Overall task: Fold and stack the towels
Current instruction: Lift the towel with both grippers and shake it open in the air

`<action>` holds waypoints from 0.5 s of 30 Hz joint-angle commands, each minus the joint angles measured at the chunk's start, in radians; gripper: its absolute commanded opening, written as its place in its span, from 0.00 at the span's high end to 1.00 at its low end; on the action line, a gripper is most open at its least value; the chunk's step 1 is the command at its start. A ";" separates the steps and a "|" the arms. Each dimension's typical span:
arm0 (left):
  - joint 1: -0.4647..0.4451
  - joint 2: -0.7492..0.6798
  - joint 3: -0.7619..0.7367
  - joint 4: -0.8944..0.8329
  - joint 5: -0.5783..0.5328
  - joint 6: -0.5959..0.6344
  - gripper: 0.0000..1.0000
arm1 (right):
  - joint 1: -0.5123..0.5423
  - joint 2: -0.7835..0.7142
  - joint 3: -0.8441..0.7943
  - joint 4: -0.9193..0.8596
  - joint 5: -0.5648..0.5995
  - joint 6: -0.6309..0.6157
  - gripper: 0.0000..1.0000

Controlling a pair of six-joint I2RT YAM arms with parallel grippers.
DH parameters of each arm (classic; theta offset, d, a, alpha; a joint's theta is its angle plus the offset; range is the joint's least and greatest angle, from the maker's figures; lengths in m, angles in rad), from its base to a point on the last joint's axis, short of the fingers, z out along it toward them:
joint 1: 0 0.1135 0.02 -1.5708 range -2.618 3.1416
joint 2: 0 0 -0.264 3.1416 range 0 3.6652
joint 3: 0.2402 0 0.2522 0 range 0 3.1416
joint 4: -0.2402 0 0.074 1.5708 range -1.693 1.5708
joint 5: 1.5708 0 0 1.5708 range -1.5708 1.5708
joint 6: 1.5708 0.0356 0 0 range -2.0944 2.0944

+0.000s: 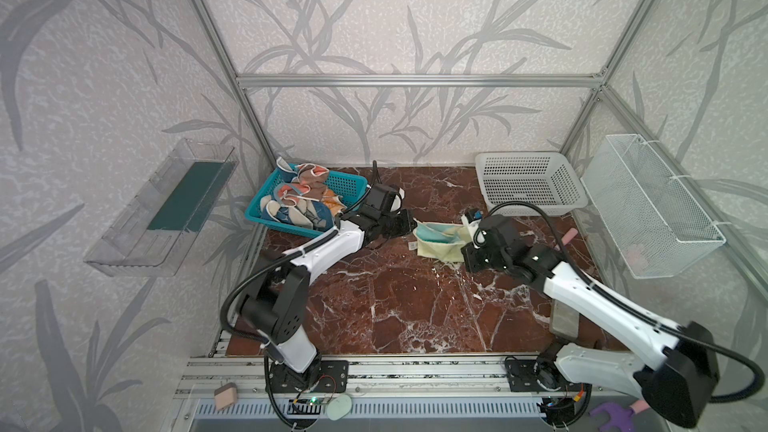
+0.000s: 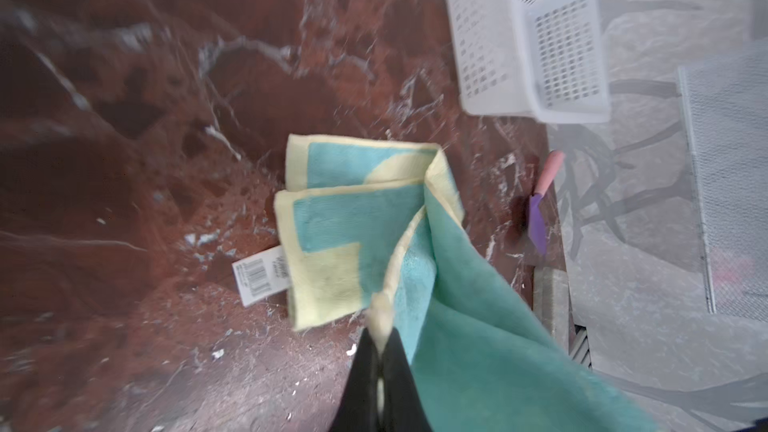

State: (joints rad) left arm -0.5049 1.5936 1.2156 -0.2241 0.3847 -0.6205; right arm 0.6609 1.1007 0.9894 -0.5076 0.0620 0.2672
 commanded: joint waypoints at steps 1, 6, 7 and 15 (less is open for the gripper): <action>-0.006 -0.122 0.111 -0.252 -0.135 0.140 1.00 | 0.028 -0.077 0.119 -0.174 0.115 -0.058 1.00; -0.103 -0.285 0.273 -0.430 -0.353 0.253 1.00 | 0.092 -0.124 0.333 -0.307 0.184 -0.170 1.00; -0.137 -0.300 0.328 -0.476 -0.401 0.282 1.00 | 0.112 -0.117 0.407 -0.348 0.204 -0.196 1.00; -0.426 -0.292 0.759 -0.749 -0.720 0.367 1.00 | 0.355 -0.039 0.863 -0.468 0.522 -0.426 1.00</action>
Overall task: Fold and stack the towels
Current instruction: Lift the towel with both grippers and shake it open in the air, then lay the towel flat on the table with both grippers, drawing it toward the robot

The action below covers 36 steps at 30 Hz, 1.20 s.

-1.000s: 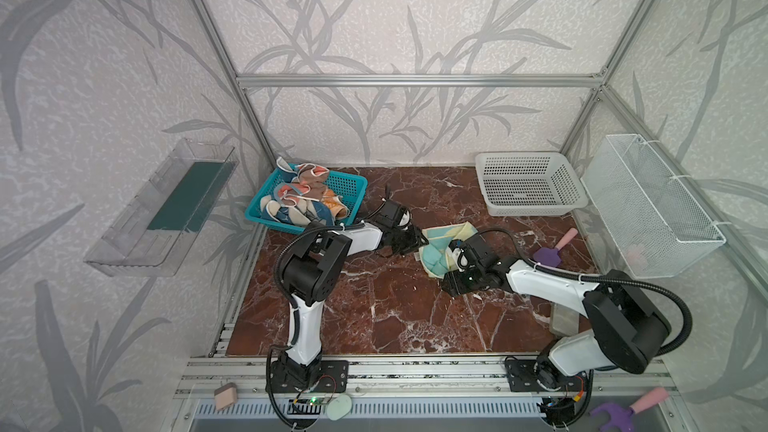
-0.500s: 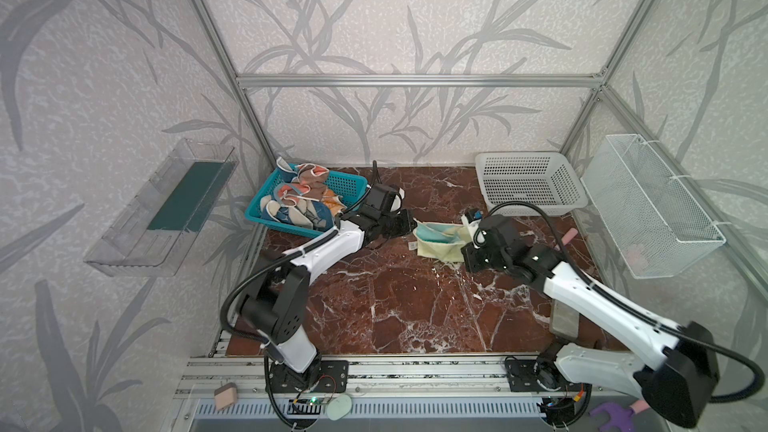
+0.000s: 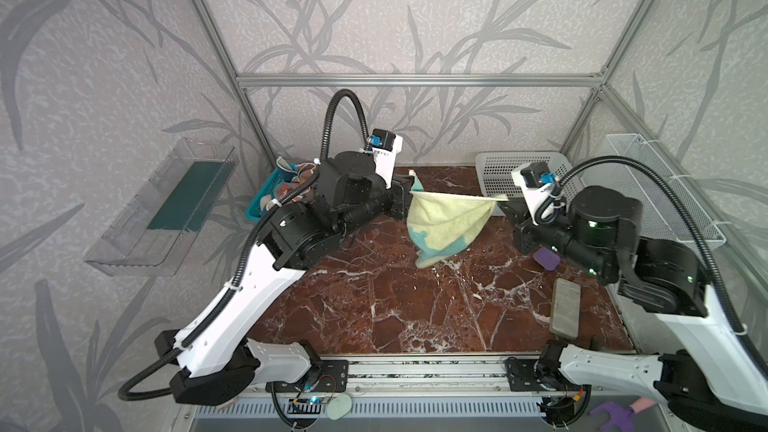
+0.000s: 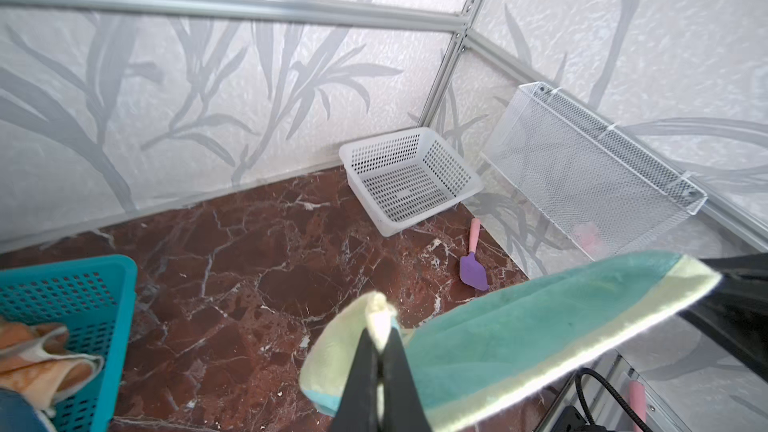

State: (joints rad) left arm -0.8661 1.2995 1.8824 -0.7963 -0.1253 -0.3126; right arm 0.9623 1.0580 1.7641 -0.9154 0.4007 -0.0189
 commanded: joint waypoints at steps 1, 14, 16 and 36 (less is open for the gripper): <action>-0.103 0.010 0.145 -0.205 -0.266 0.064 1.00 | 0.055 0.021 0.133 -0.066 0.209 -0.174 1.00; 0.142 0.164 0.229 -0.201 -0.095 0.007 1.00 | -0.411 0.242 0.186 -0.044 -0.275 -0.107 1.00; 0.259 0.199 0.114 -0.119 0.022 -0.013 1.00 | -0.500 0.279 0.035 0.088 -0.343 -0.081 1.00; 0.582 0.866 0.002 0.348 0.324 -0.097 1.00 | -0.646 1.054 0.107 0.392 -0.475 -0.057 1.00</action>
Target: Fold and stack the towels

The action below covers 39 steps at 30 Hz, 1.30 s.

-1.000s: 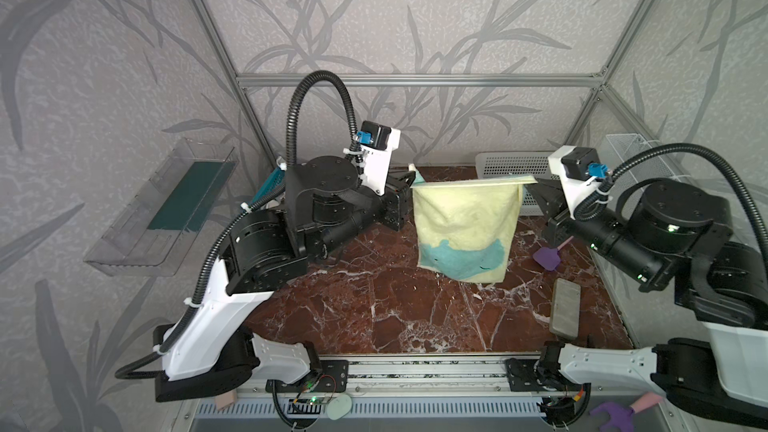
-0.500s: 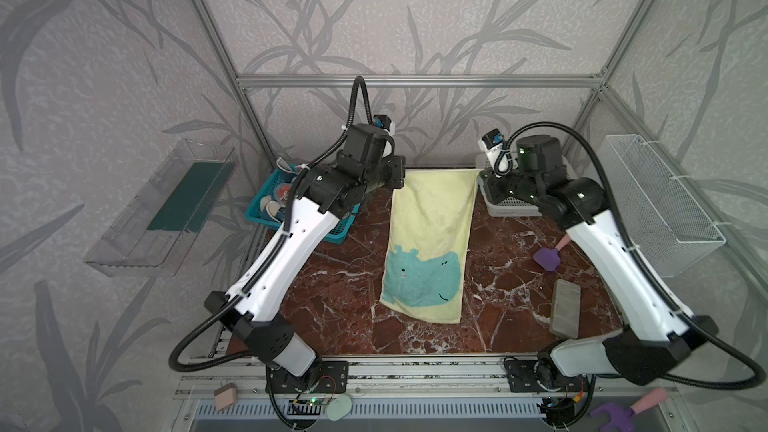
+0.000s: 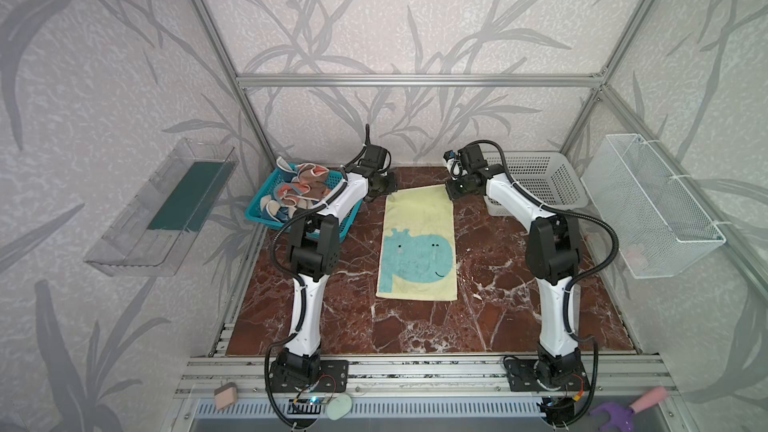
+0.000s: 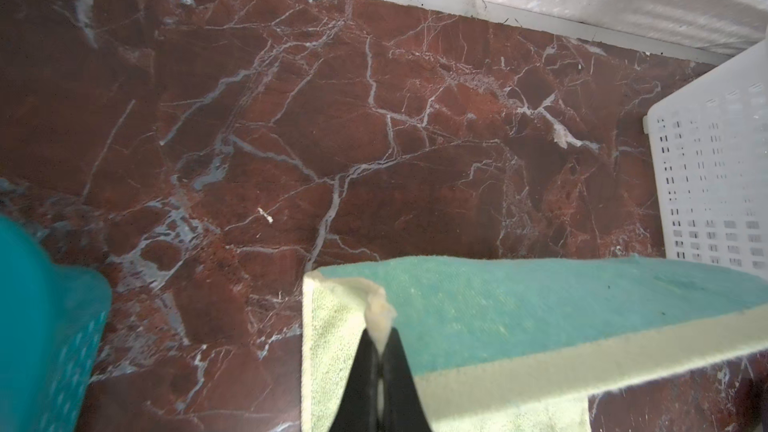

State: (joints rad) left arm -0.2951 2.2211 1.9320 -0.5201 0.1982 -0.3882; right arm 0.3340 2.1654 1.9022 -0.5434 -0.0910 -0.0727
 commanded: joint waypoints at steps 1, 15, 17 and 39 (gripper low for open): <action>0.011 -0.073 -0.095 0.098 0.002 -0.030 1.00 | -0.018 -0.072 -0.069 0.032 0.010 -0.002 1.00; -0.066 -0.361 -0.828 0.366 -0.068 -0.167 1.00 | 0.097 -0.266 -0.626 0.106 -0.061 0.079 1.00; -0.086 -0.363 -0.898 0.415 -0.077 -0.199 1.00 | 0.103 -0.231 -0.625 0.081 -0.059 0.087 1.00; -0.050 -0.576 -0.906 0.240 0.019 -0.153 0.49 | 0.084 -0.505 -0.662 -0.073 -0.037 0.211 0.51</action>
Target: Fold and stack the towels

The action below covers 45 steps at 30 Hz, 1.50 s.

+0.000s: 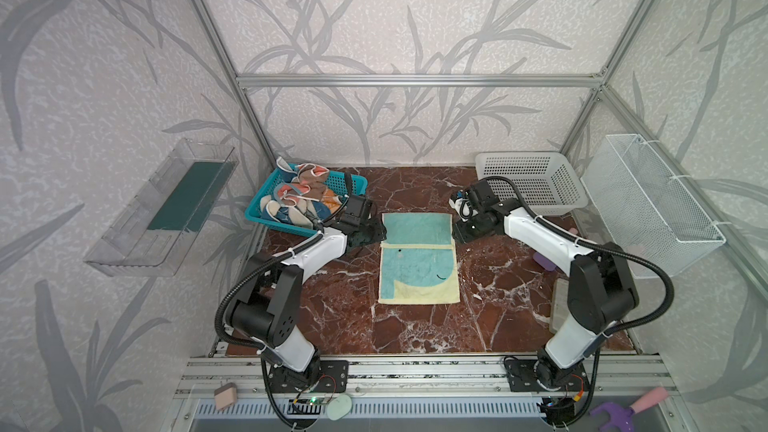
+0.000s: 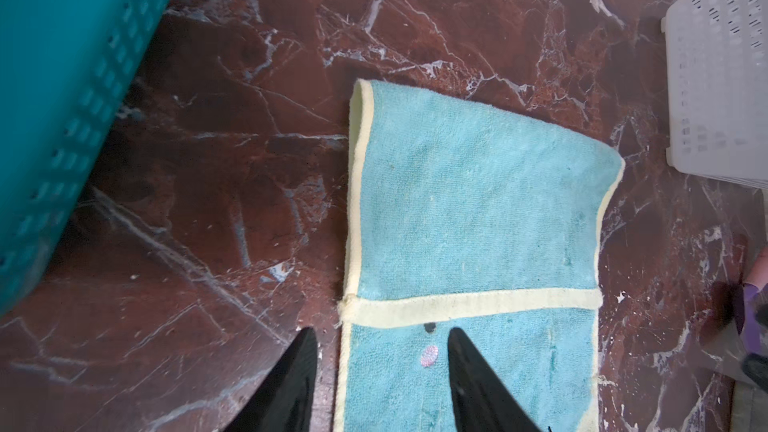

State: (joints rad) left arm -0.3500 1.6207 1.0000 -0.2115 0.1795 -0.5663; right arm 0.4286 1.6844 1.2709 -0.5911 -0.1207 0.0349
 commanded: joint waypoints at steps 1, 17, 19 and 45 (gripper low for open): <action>0.006 0.045 0.045 -0.093 0.050 0.034 0.49 | -0.016 -0.021 -0.034 -0.024 -0.029 0.154 0.51; 0.012 0.240 0.167 -0.134 0.078 0.124 0.55 | -0.020 0.220 0.071 -0.055 -0.044 0.333 0.64; 0.013 0.240 0.165 -0.132 0.072 0.128 0.56 | -0.018 0.232 0.080 -0.056 -0.040 0.329 0.69; 0.005 0.198 0.159 -0.153 0.043 0.178 1.00 | 0.034 0.319 0.231 -0.130 0.031 0.248 1.00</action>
State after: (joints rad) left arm -0.3420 1.8694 1.1454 -0.3347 0.2432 -0.4072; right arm 0.4591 2.0285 1.4712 -0.6712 -0.1204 0.3107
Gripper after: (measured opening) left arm 0.048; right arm 0.050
